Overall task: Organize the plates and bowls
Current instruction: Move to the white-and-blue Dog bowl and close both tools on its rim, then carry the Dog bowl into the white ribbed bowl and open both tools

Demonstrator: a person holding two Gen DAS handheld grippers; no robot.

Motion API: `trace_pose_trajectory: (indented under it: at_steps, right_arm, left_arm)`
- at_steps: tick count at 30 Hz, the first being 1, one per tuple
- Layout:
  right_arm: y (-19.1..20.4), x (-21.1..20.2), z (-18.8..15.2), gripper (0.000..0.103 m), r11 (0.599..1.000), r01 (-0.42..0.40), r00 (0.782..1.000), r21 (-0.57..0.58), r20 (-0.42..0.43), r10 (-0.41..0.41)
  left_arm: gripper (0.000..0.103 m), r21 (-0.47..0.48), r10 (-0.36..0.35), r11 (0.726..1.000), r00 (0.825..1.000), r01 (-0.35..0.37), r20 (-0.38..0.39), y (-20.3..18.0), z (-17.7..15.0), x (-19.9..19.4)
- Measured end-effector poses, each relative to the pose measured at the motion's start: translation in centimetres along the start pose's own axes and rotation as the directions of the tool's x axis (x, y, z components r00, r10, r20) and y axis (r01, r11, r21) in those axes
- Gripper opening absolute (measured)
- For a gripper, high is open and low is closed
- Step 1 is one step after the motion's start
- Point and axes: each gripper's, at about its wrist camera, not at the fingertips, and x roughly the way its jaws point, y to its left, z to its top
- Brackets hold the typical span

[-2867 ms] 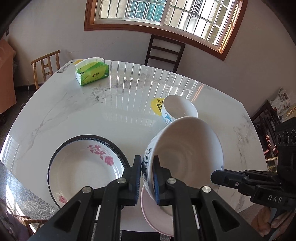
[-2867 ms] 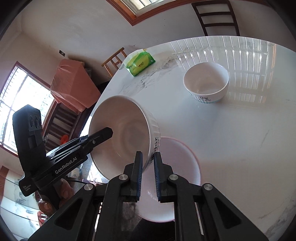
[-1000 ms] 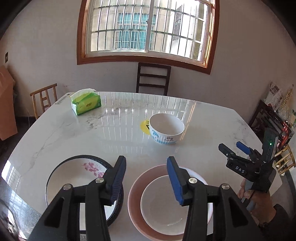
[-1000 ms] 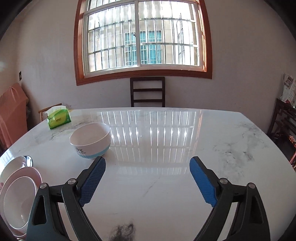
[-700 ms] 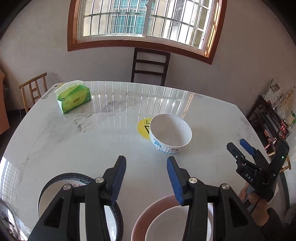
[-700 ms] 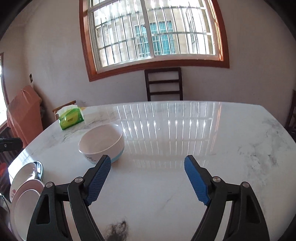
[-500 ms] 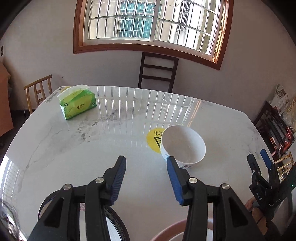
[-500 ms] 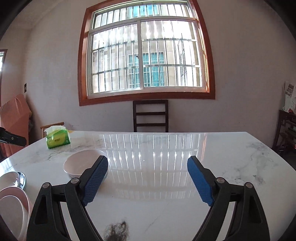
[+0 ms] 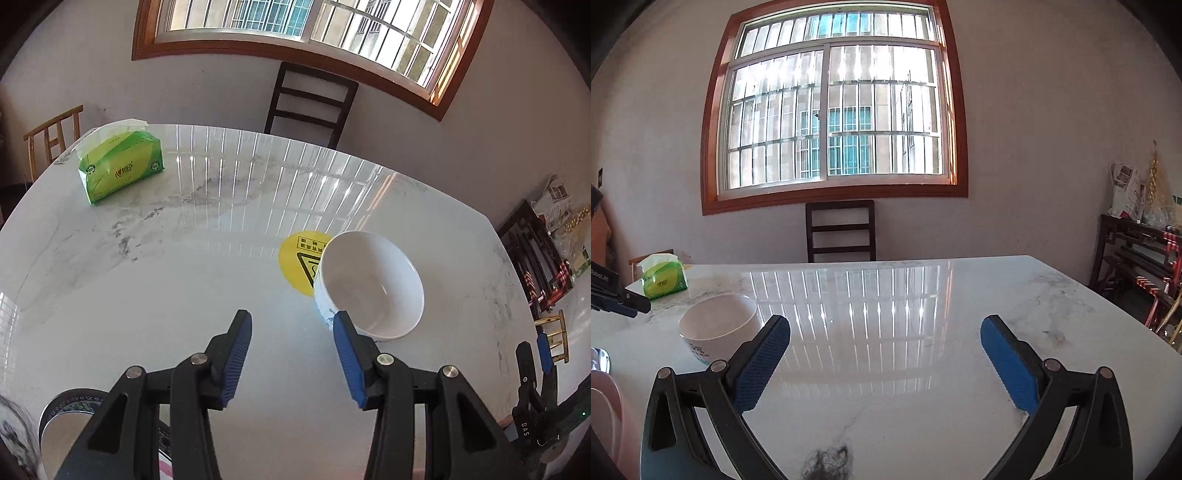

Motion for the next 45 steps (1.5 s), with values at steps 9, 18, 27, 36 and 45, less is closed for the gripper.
trace_pose_trajectory:
  at_steps: [9,18,27,36,45]
  right_arm:
    - [4.1,5.7,3.7,0.103,0.902,-0.431,0.837,0.019,-0.365,0.407]
    - [5.0,15.7,6.5,0.103,0.863,-0.433,0.609,0.26,-0.622,0.493]
    - [6.9,20.4,5.5,0.094,0.869,-0.413,0.508,0.273,-0.723,0.468]
    - [9.1,21.7,3.9,0.064,0.866,-0.414,0.431,0.281,-0.777,0.459]
    - [10.5,22.2,2.8,0.019,0.854,-0.41,0.37,0.32,-0.797,0.477]
  left_arm:
    - [0.047,0.085,-0.01,0.996,0.995,0.019,-0.097,-1.0,2.2,3.3]
    - [0.047,0.09,-0.038,0.994,0.98,0.057,-0.194,-0.9,3.4,7.5]
    - [0.047,0.104,-0.01,0.994,0.975,0.034,-0.22,-0.5,4.0,9.6]
    - [0.047,0.107,-0.002,0.994,0.97,0.029,-0.243,-1.0,4.1,11.0]
    - [0.008,0.126,0.07,0.991,0.972,-0.043,-0.223,-2.3,4.2,11.1]
